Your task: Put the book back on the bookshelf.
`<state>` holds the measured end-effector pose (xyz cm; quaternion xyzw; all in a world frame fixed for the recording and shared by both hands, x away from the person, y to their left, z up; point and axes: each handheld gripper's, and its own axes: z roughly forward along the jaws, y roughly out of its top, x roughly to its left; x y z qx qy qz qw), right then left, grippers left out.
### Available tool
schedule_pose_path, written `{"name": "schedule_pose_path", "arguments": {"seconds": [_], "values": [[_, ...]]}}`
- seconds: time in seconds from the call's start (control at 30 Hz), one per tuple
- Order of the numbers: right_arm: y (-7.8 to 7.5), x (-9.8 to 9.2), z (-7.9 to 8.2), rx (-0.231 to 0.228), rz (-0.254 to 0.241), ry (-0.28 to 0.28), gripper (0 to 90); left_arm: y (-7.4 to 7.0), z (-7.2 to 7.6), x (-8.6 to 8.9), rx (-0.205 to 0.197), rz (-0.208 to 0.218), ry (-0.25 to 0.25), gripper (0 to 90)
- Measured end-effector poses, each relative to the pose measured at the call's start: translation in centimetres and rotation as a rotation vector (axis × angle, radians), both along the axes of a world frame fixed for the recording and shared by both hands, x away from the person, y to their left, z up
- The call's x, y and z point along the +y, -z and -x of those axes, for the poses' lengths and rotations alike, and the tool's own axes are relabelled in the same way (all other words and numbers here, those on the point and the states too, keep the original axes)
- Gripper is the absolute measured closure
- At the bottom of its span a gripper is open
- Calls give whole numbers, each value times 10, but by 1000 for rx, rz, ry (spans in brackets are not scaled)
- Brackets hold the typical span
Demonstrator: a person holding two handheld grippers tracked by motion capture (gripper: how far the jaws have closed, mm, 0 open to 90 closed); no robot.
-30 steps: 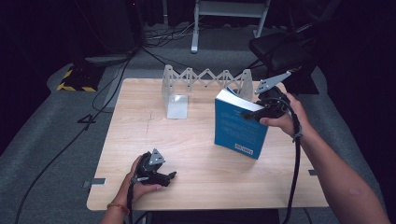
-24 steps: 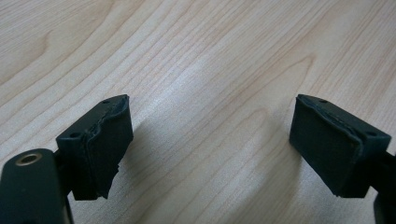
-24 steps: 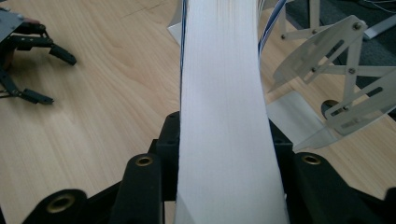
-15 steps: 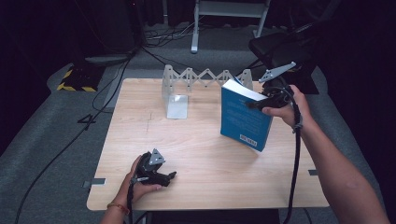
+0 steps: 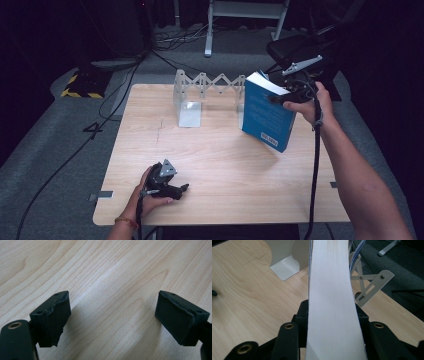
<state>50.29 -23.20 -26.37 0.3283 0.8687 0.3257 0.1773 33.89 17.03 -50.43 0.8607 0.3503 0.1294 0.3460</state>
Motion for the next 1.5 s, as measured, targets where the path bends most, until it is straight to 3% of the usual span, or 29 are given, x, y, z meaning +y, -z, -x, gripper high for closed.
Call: {"name": "schedule_pose_path", "arguments": {"seconds": [0.43, 0.97, 1.23, 1.5], "values": [[-4, 8, -30, -25, -1, 80, 612, 0, 0, 0, 0, -1, 3, 135], [16, 29, -72, -32, -60, 175, 611, 0, 0, 0, 0, 0, 6, 135], [24, 32, -80, -44, -87, 199, 610, 0, -1, 0, 0, 0, 9, 134], [28, 28, -78, -55, -99, 205, 605, 0, -1, 0, -1, -2, 10, 131]]}}
